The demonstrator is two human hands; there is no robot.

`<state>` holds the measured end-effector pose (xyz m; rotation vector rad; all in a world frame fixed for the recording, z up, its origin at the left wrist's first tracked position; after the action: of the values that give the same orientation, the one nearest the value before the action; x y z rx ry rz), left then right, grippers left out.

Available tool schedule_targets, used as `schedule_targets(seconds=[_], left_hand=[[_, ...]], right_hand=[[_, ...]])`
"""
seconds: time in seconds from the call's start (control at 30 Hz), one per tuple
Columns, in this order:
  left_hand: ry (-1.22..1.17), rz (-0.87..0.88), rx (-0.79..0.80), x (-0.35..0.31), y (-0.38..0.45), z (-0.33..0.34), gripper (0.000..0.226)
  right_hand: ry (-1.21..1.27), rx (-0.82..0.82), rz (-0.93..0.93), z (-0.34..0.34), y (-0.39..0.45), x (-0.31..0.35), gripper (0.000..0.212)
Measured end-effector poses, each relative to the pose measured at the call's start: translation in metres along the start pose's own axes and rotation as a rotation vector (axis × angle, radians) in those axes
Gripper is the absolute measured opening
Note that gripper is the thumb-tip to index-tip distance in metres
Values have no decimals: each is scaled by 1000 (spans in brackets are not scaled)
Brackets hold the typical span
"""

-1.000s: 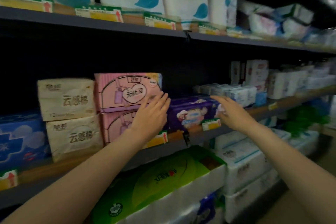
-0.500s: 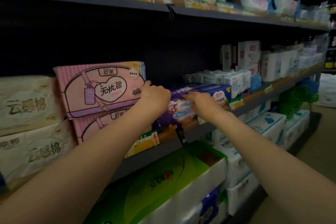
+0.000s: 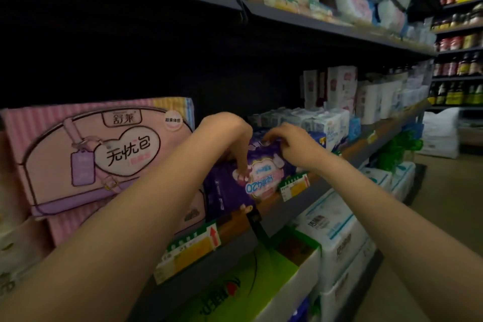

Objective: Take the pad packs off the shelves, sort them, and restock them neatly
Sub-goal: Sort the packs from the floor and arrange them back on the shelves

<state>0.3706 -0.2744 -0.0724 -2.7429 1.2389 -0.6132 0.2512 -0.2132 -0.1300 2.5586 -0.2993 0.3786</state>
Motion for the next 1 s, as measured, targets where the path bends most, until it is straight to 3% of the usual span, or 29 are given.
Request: schedule_targets(seconds=[0.1,0.2,0.37,0.47,0.57,0.63,0.73,0.83,0.9,1.0], left_hand=[[-24,-25,140,-6,17,-13,55],[10,-65,85,-27,26,-31,77],[-30,-12,132,-42,38,-19,72],[-194,-9,95,-29,34,-10,68],[-420,-19,-124,-11,12,-26,42],[-674,12,-423,-4,-5,-39,27],[-1205,61,-792,-13,-19,-35,20],[-1521,28,-908,-29,-21,-8,22],[-1524,-64,-941,-30,-27,12,32],[-1338,-326,-1070,-18,-50,30,78]], right_hand=[[-161,174,34,5,-10,-21,61],[-165,181,73,0,-16,-28,56],[335,101,107,-16,-22,-50,44],[547,99,74,-19,-19,-65,39],[893,-3,41,-20,-9,-70,38],[1179,-34,-26,-19,-3,-66,48],[1532,72,-118,-12,7,-56,69],[1308,105,-306,-7,17,-51,83],[1017,78,-429,-13,27,-58,87],[665,246,-582,-22,41,-63,90]])
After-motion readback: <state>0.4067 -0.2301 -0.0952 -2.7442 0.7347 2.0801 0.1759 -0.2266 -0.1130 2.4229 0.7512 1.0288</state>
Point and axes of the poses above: each hand's wrist, its own y-axis towards the middle knuckle, its own z-axis out of the palm, x = y × z, the point moved 2 cm from there along y, towards the middle knuckle, and after that the axes turned 1 degree about z, right-handed, at the moved point
